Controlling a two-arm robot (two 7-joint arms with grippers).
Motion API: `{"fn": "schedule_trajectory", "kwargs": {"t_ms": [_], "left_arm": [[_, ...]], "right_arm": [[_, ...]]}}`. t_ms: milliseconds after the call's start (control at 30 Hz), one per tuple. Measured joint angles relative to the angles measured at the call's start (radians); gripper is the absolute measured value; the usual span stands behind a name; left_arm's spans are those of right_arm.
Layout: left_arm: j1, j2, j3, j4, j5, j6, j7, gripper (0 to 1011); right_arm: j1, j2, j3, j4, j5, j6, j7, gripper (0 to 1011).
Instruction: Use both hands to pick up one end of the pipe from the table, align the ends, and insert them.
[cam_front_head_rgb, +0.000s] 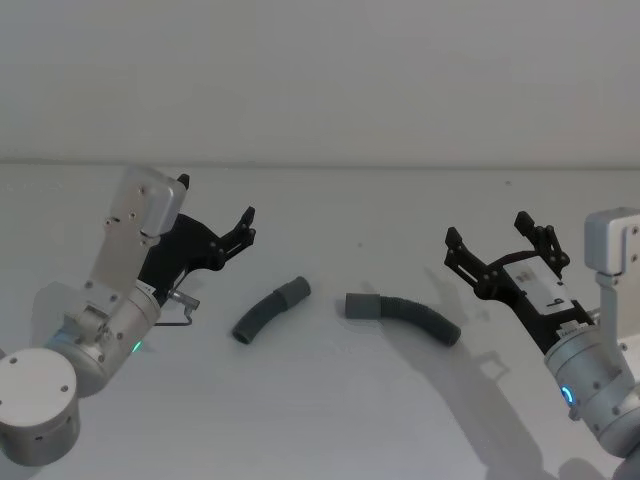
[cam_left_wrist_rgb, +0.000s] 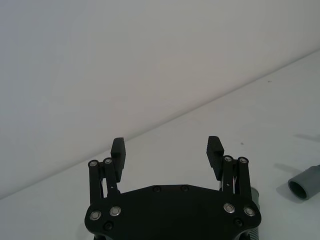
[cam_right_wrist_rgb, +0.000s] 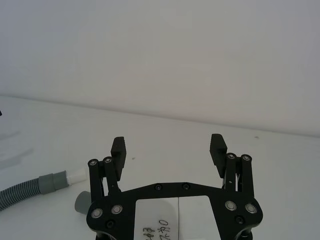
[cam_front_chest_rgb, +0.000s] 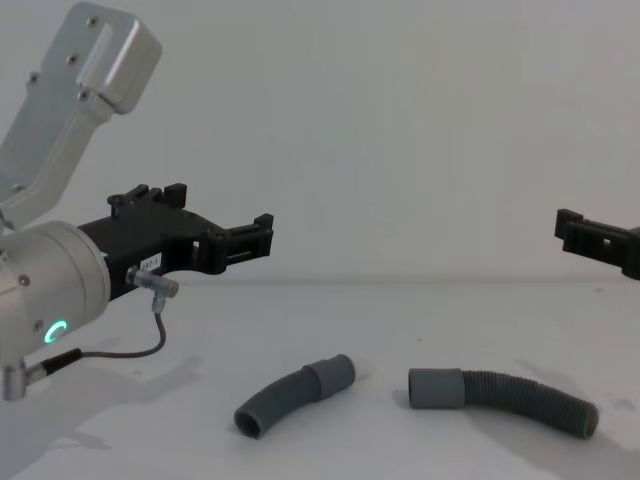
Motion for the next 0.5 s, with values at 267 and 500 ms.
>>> {"fn": "schedule_trajectory", "kwargs": {"t_ms": [267, 500], "left_arm": [[0.0, 0.0, 0.0, 0.0, 0.0, 0.0, 0.0, 1000], [0.0, 0.0, 0.0, 0.0, 0.0, 0.0, 0.0, 1000]], "right_arm": [[0.0, 0.0, 0.0, 0.0, 0.0, 0.0, 0.0, 1001], [0.0, 0.0, 0.0, 0.0, 0.0, 0.0, 0.0, 1001]]}}
